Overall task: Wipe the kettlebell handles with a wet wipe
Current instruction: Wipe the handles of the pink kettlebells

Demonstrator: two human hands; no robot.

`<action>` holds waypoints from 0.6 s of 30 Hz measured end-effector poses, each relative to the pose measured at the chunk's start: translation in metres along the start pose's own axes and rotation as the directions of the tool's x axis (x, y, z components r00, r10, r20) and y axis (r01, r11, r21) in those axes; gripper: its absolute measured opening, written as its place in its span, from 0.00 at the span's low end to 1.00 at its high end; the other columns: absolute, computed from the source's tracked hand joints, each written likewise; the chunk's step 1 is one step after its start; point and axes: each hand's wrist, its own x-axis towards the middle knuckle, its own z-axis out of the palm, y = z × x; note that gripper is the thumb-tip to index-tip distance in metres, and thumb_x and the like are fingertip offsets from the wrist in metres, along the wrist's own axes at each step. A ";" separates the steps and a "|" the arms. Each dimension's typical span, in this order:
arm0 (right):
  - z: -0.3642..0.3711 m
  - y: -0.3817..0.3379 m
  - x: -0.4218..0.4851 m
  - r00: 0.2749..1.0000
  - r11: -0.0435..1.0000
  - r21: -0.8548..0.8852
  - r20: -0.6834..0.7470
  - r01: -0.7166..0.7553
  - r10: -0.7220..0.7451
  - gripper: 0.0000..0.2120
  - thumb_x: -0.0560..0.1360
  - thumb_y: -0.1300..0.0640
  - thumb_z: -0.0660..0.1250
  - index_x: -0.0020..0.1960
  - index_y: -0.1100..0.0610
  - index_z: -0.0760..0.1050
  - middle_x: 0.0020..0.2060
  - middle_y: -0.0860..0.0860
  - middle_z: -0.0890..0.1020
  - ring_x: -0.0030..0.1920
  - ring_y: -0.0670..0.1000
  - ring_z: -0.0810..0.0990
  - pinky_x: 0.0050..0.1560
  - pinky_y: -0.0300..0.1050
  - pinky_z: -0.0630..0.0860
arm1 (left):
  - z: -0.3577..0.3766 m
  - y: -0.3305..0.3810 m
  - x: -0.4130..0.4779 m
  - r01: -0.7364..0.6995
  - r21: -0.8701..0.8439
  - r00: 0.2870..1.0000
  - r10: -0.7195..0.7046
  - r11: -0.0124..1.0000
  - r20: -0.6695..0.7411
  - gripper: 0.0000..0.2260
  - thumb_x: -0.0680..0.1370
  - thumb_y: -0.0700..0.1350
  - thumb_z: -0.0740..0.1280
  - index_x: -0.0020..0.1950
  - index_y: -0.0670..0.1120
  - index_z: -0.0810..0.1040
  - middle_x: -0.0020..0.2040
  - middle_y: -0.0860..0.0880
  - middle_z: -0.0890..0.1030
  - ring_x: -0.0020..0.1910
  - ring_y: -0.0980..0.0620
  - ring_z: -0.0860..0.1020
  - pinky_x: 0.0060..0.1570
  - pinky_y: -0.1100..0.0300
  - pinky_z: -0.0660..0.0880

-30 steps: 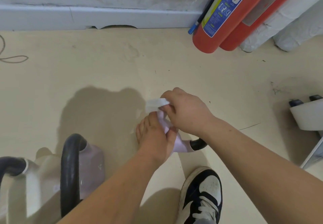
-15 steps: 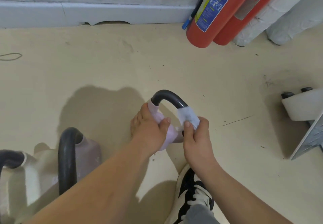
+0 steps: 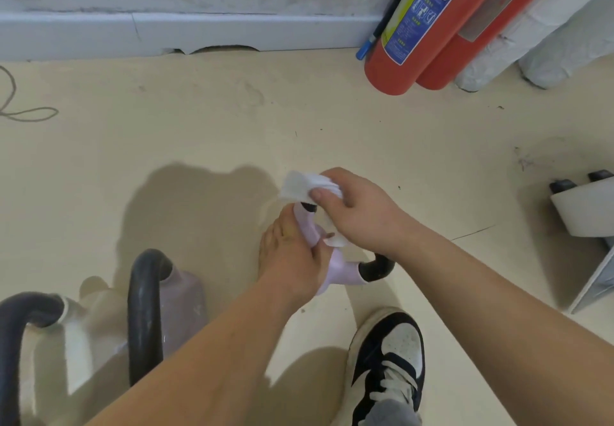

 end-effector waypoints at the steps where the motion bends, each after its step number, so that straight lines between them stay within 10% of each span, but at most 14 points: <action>1: 0.002 0.007 -0.008 0.998 0.997 0.070 -0.034 -0.041 0.043 0.10 0.84 0.46 0.59 0.60 0.47 0.75 0.44 0.43 0.82 0.44 0.44 0.80 0.43 0.41 0.74 | 0.000 0.000 0.000 -0.008 0.008 1.000 0.008 1.000 0.001 0.26 0.78 0.54 0.63 0.73 0.55 0.59 0.67 0.55 0.70 0.69 0.52 0.67 0.71 0.49 0.64; 5: 0.023 0.037 -0.053 0.945 0.979 0.194 -0.305 -0.056 0.115 0.08 0.86 0.47 0.57 0.58 0.47 0.73 0.41 0.44 0.80 0.40 0.42 0.79 0.39 0.37 0.73 | 0.004 0.007 0.003 -0.022 0.090 1.000 0.022 0.996 -0.001 0.30 0.80 0.58 0.61 0.78 0.50 0.55 0.74 0.52 0.65 0.73 0.51 0.63 0.74 0.50 0.60; 12: 0.056 0.052 -0.079 0.867 0.804 0.573 -0.308 -0.159 0.392 0.05 0.87 0.51 0.55 0.61 0.49 0.67 0.46 0.48 0.79 0.38 0.38 0.76 0.37 0.30 0.72 | 0.008 0.015 0.014 0.022 0.177 1.000 -0.024 0.984 0.010 0.33 0.81 0.60 0.59 0.80 0.49 0.49 0.77 0.51 0.61 0.77 0.49 0.57 0.77 0.52 0.53; 18: 0.072 0.058 -0.060 0.802 0.303 0.917 0.031 -0.261 0.597 0.12 0.86 0.49 0.57 0.69 0.49 0.64 0.58 0.49 0.84 0.57 0.50 0.85 0.66 0.54 0.79 | 0.024 0.025 0.023 0.130 0.213 0.990 -0.112 0.968 -0.090 0.34 0.79 0.62 0.60 0.79 0.47 0.52 0.74 0.48 0.66 0.75 0.45 0.62 0.76 0.50 0.55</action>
